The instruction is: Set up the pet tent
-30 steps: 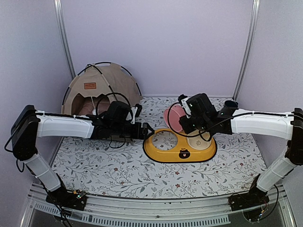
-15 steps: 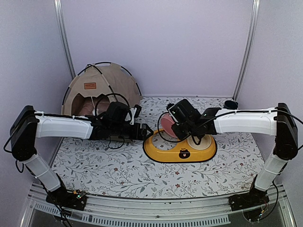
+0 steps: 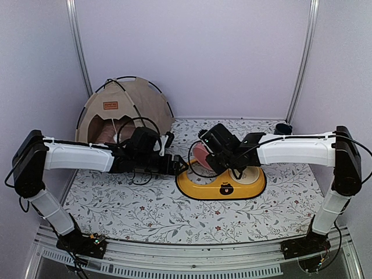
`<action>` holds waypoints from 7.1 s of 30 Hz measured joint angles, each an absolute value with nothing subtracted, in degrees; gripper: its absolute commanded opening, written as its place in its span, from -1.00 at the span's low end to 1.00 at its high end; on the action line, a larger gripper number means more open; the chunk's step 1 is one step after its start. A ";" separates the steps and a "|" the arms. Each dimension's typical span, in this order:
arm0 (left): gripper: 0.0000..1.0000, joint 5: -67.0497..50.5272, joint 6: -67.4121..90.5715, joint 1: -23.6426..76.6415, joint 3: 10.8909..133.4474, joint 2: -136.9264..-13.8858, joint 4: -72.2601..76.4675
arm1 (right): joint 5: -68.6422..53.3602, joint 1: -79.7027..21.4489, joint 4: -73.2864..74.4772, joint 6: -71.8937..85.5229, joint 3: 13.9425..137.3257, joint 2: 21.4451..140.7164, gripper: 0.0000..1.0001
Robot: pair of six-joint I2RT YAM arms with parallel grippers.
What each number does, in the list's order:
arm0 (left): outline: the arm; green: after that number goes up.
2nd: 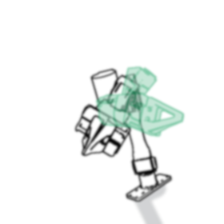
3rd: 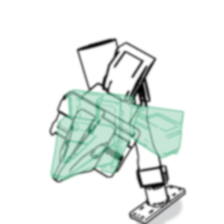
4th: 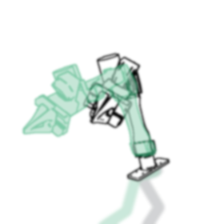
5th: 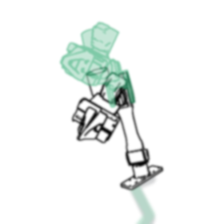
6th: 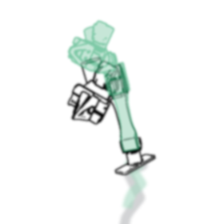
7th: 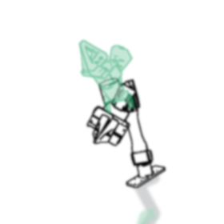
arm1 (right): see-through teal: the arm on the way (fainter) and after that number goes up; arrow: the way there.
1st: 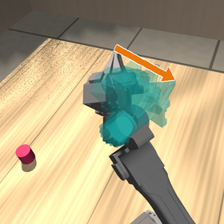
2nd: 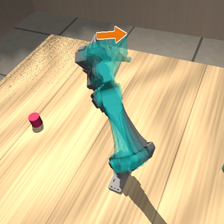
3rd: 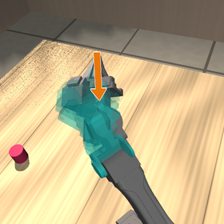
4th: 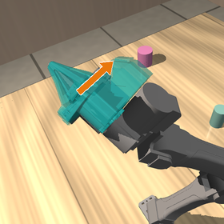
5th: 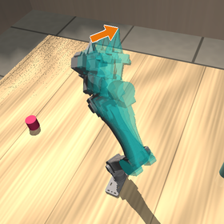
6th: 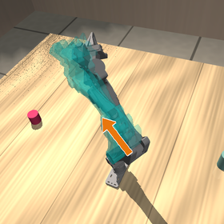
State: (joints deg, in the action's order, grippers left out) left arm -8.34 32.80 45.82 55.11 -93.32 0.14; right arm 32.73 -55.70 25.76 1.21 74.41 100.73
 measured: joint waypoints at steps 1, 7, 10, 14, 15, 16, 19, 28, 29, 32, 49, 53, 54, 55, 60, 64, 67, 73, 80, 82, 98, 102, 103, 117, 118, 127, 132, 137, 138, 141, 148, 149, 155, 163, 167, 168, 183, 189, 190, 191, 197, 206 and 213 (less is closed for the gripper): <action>0.77 -8.56 32.73 45.82 55.11 -93.34 0.12 | 32.73 -55.96 25.74 1.21 74.78 101.16 -0.21; 0.77 -9.30 32.53 45.82 55.11 -93.34 0.12 | 32.69 -56.90 25.43 1.17 75.83 102.65 -0.03; 0.77 -9.69 32.56 45.82 55.11 -93.34 0.16 | 31.57 -57.04 26.15 1.32 75.83 103.22 0.04; 0.77 -9.85 32.56 45.82 55.11 -93.34 0.16 | 30.26 -57.69 27.44 1.21 75.83 104.36 0.06; 0.76 -9.85 32.56 45.82 55.09 -93.32 0.16 | 30.02 -57.87 27.70 1.23 75.81 104.44 0.07; 0.77 -9.85 32.56 45.82 55.02 -93.32 0.16 | 29.82 -58.15 28.16 1.23 75.79 104.44 0.09; 0.76 -9.85 32.56 45.74 54.59 -93.32 0.19 | 29.47 -58.65 28.73 1.34 75.72 104.44 0.19; 0.77 -9.91 32.64 45.56 53.28 -93.32 0.16 | 26.57 -59.55 29.56 3.07 73.69 104.42 0.59; 0.77 -9.91 32.64 45.56 53.28 -93.32 0.19 | 26.17 -59.59 29.63 3.22 73.47 104.40 0.61; 0.76 -9.89 32.64 45.56 53.28 -93.32 0.14 | 24.23 -59.79 30.17 4.01 73.19 103.94 0.63; 0.43 -11.73 31.66 46.30 54.17 -93.34 -1.50 | 6.61 -55.70 31.62 12.16 72.34 92.88 0.46; 0.22 -11.53 31.22 47.40 56.27 -93.38 -2.22 | 2.20 -51.11 30.33 15.27 71.68 91.96 0.24; 0.19 -11.49 31.05 47.72 56.93 -93.45 -2.28 | 1.02 -50.30 29.87 16.16 71.53 91.96 0.19; 0.16 -11.53 30.98 48.01 57.54 -93.62 -2.28 | -0.03 -49.63 29.41 16.95 71.42 92.09 0.14; 0.07 -11.62 30.98 48.82 60.07 -95.74 -2.26 | -5.06 -49.28 26.28 20.18 71.18 93.67 -0.04; 0.01 -11.84 31.24 49.04 60.95 -98.21 -2.20 | -7.92 -49.50 23.07 22.26 69.12 95.50 -0.14; -0.01 -12.01 31.57 49.19 60.95 -99.72 -2.20 | -9.21 -49.60 21.52 23.64 66.87 96.57 -0.21; -0.03 -12.01 31.79 49.23 60.45 -100.53 -2.17 | -10.00 -50.35 18.33 25.54 66.08 96.95 -0.22; -0.02 -11.62 32.01 49.25 59.88 -100.53 -2.22 | -9.45 -52.14 17.12 25.93 65.80 98.56 -0.23; 0.00 -11.22 32.05 49.25 59.83 -100.47 -2.26 | -8.93 -52.90 17.47 25.93 64.75 100.07 -0.24; 0.37 -5.21 33.32 49.23 61.60 -98.21 -5.58 | -3.99 -53.87 20.05 26.83 62.54 94.70 0.19; 0.39 -4.25 34.30 49.25 64.18 -98.50 -6.46 | -2.07 -53.32 20.08 27.00 62.54 89.27 0.29; 0.39 -4.05 34.57 49.25 64.95 -98.74 -6.63 | -1.69 -53.04 20.05 27.05 62.52 88.16 0.31; 0.06 -0.30 36.99 51.00 69.32 -105.12 -8.60 | 1.67 -48.69 18.92 26.76 60.20 83.18 0.36; 0.01 -0.14 37.21 51.03 69.01 -104.97 -8.32 | 1.67 -48.66 18.79 26.74 59.96 83.00 0.36; -0.21 0.91 37.98 51.09 66.17 -103.13 -5.54 | 1.58 -48.34 18.26 26.04 59.40 82.96 0.44; -0.20 0.97 37.65 51.09 65.82 -102.96 -5.80 | -0.49 -47.44 17.54 25.93 59.37 85.03 0.46; -0.10 0.95 36.69 51.09 66.70 -102.96 -7.75 | -6.48 -43.64 16.01 26.79 59.22 88.97 0.41; -0.09 0.97 36.47 51.09 67.11 -102.96 -8.32 | -7.62 -42.98 15.73 27.18 59.22 89.86 0.37; -0.03 0.89 35.90 51.11 68.18 -102.96 -10.09 | -9.69 -41.89 15.31 28.40 59.51 92.62 0.26; 0.14 0.69 34.94 51.16 69.36 -102.85 -12.80 | -12.80 -41.69 14.20 32.25 60.86 98.94 0.09; 0.15 0.64 34.83 51.16 69.41 -102.80 -12.93 | -13.30 -41.67 13.91 32.73 61.08 99.48 0.06; 0.15 -0.89 34.50 51.22 70.41 -102.83 -15.84 | -15.07 -41.54 11.79 35.16 61.60 101.45 -0.11; 0.22 -1.80 36.32 51.33 77.06 -106.00 -23.29 | -14.55 -41.50 11.33 37.04 61.17 101.32 -0.51; 0.23 -1.23 39.77 51.31 78.72 -107.28 -25.34 | -13.91 -41.65 9.37 39.38 60.01 100.97 -0.78; 0.22 -1.04 40.82 51.27 78.85 -107.39 -25.89 | -13.74 -41.80 8.80 40.18 59.83 100.92 -0.81; -0.02 0.23 48.47 50.65 79.57 -107.81 -30.41 | -13.63 -43.16 6.90 40.53 58.87 99.44 -1.00; 0.15 -4.29 50.92 49.67 79.57 -108.03 -32.71 | -15.27 -43.99 4.40 40.47 55.96 95.70 -1.00; 0.15 -5.21 51.22 49.39 79.57 -108.03 -32.77 | -15.62 -44.49 4.03 40.36 55.53 94.96 -1.00; 0.15 -6.24 51.68 49.01 79.57 -108.03 -32.75 | -15.99 -45.06 3.81 40.16 55.40 94.41 -1.00; 0.14 -10.52 52.56 47.68 79.57 -108.03 -32.73 | -18.61 -47.29 1.30 38.09 56.55 91.81 -1.00; 0.23 -13.65 47.22 47.62 74.35 -107.35 -31.00 | -15.73 -48.14 8.93 33.19 62.11 90.67 -0.68; 0.34 -16.60 43.22 47.37 64.38 -101.12 -27.51 | -14.87 -50.83 14.11 30.24 56.90 85.38 -0.28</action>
